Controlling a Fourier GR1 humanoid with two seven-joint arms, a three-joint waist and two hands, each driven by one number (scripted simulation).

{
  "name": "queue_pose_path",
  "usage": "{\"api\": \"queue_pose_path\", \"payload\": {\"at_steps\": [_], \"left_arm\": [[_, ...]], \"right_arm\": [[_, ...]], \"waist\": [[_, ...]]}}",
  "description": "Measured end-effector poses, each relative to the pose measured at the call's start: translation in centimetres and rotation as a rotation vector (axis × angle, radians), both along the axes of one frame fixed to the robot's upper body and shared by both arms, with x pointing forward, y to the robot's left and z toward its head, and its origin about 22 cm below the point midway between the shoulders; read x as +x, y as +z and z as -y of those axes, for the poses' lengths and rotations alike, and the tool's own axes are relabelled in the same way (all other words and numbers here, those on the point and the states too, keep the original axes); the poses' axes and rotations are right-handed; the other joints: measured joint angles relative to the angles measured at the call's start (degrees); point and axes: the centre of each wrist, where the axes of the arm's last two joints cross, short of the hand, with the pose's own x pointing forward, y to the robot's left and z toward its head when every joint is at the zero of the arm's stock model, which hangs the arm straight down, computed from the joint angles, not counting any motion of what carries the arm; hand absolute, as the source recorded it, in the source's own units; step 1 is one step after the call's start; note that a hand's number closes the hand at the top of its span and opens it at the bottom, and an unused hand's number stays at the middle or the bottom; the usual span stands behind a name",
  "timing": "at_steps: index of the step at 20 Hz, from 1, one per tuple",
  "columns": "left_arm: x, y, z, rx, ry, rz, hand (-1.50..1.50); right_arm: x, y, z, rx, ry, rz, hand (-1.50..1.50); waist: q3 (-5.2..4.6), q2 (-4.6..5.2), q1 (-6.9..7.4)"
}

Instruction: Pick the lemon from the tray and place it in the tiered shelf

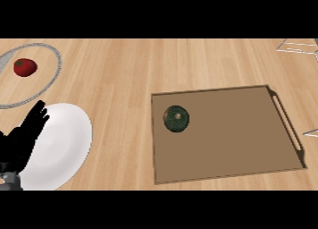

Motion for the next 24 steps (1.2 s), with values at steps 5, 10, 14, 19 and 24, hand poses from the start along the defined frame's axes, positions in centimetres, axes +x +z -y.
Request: {"api": "queue_pose_path", "payload": {"at_steps": [5, 10, 14, 19, 24], "left_arm": [[0.3, 0.2, 0.4, -0.003, 0.004, 0.004, 0.00], [0.3, 0.3, -0.1, -0.005, 0.001, -0.002, 0.00], [-0.2, 0.6, -0.5, -0.002, 0.007, -0.002, 0.00], [0.1, 0.8, -0.5, -0.001, 0.010, -0.002, 0.00], [-0.3, 0.0, -0.2, 0.002, 0.011, -0.009, 0.00]], "right_arm": [[-0.3, -1.9, 2.7, 0.033, -0.016, 0.020, 1.50], [-1.1, -3.0, 5.3, 0.060, -0.062, 0.061, -1.50], [-1.5, -4.9, 6.9, 0.076, -0.103, 0.057, -1.50], [-1.7, -6.2, 7.8, 0.080, -0.101, 0.040, -1.50], [-1.9, -6.9, 7.8, 0.068, -0.072, 0.104, -1.50]], "waist": [[0.04, 0.00, -0.17], [0.04, -0.03, -0.28], [0.03, -0.20, -0.43], [0.04, -0.27, -0.64], [0.04, -0.36, -0.78]]}}
